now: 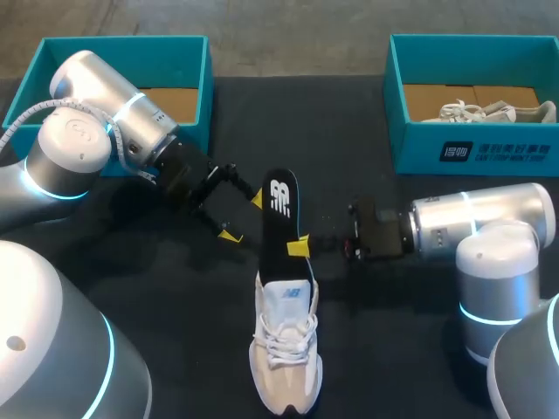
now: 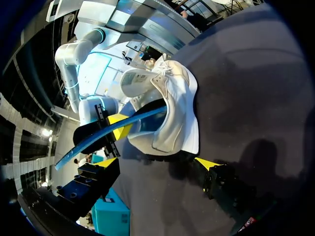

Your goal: Take the shoe out of the shoebox, open the shoe tongue, remove and reinsert the insole, then place the shoe into the shoebox

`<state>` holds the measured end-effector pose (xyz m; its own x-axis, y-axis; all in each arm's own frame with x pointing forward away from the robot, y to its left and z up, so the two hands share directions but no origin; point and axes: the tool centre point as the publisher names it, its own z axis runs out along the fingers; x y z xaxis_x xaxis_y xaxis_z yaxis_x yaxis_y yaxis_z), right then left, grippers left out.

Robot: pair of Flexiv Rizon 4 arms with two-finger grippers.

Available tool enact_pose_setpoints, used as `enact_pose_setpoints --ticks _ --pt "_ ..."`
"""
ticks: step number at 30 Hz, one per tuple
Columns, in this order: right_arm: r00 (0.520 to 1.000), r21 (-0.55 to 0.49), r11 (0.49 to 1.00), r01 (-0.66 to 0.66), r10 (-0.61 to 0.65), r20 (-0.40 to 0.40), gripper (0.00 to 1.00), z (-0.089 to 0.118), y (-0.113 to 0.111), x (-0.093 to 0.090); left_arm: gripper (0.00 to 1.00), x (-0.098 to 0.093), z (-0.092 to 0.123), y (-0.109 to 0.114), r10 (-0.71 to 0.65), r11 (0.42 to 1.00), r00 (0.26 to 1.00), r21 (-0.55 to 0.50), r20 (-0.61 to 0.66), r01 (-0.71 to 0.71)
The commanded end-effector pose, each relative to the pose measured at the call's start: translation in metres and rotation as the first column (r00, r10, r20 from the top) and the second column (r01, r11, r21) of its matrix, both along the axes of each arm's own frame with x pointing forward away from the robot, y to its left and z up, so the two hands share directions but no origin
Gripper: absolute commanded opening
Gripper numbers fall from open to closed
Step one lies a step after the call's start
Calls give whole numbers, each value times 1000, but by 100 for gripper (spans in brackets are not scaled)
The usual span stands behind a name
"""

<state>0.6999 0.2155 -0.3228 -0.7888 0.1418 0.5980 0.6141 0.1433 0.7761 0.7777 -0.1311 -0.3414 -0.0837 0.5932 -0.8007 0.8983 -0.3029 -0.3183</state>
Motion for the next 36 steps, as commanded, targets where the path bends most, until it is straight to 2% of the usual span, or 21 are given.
enact_pose_setpoints --ticks 1,17,36 --pt "1000 -11 1000 -3 3 -12 0 -4 2 -1 100 0 0 0 0 1000 1000 -1 1 0" --pt "1000 -2 1000 -8 8 -15 0 -12 0 -15 100 0 0 0 0 1000 1000 -1 1 0" --pt "999 -10 1000 -17 16 -51 0 -32 -1 -34 100 0 0 0 0 1000 1000 -1 1 0"
